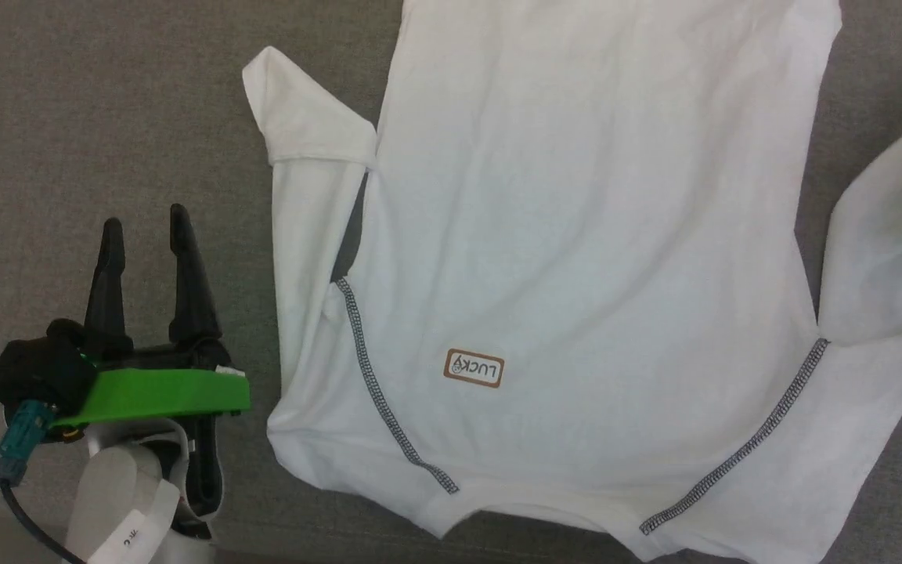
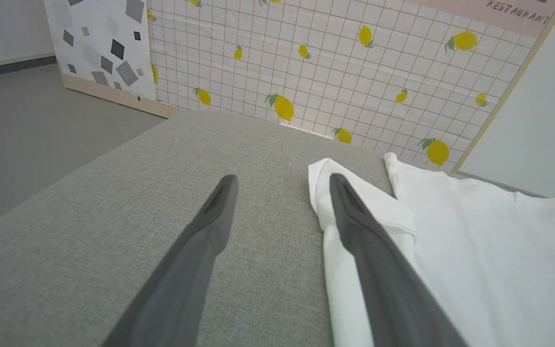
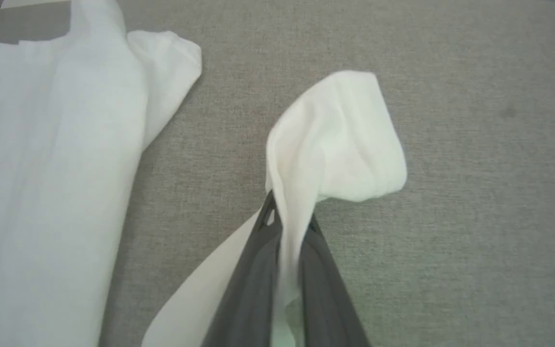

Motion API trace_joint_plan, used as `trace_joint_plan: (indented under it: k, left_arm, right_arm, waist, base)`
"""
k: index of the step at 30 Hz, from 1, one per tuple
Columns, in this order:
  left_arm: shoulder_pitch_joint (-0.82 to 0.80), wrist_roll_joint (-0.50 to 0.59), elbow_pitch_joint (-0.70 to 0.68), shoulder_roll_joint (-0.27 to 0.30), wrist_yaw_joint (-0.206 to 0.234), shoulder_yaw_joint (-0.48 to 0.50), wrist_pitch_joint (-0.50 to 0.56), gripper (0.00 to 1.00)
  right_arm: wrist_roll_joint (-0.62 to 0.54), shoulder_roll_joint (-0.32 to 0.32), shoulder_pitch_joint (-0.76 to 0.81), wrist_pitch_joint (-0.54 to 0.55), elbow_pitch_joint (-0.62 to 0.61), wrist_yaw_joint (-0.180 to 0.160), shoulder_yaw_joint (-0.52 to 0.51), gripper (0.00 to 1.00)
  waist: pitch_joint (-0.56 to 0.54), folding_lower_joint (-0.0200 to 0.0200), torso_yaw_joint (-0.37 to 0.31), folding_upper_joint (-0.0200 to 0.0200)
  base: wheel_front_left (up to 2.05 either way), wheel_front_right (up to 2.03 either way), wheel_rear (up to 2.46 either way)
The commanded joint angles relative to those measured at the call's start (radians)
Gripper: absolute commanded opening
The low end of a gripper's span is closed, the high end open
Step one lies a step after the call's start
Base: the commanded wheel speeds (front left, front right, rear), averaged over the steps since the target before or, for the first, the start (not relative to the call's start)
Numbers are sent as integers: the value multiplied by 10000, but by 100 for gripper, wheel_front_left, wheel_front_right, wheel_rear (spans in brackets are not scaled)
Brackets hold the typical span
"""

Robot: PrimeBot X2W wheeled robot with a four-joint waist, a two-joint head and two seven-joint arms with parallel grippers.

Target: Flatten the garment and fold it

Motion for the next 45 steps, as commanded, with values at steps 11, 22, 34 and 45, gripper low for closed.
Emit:
trace_joint_plan:
  k: [11,22,34,45]
  left_arm:
    - [1118,131,-57,-137,31,532,-47,100]
    - [2027,76,-322,-150,177,677,-47,100]
    - [1876,-161,-301,-152,276,398,-47,100]
    - [1683,-297,-155,-152,290,247,-47,100]
  right_arm:
    - [2085,-246,2980,-1063,-3665,-15,-548,0]
    - [4221,310,4276,764,-6601,-15,3307,0]
    - [4390,1359,3380,292,-4038,-15,7587,0]
    - [3996,1861,2727,-705,-793,-15,9006,100]
  waist:
    - [-2756,-2,-724,0]
    - [-3419,-2,-494,0]
    - [-2964,-2,100,0]
    - [-2652,-2,445,0]
  base:
    - [0,0,0]
    - [0,0,0]
    - [0,0,0]
    - [0,0,0]
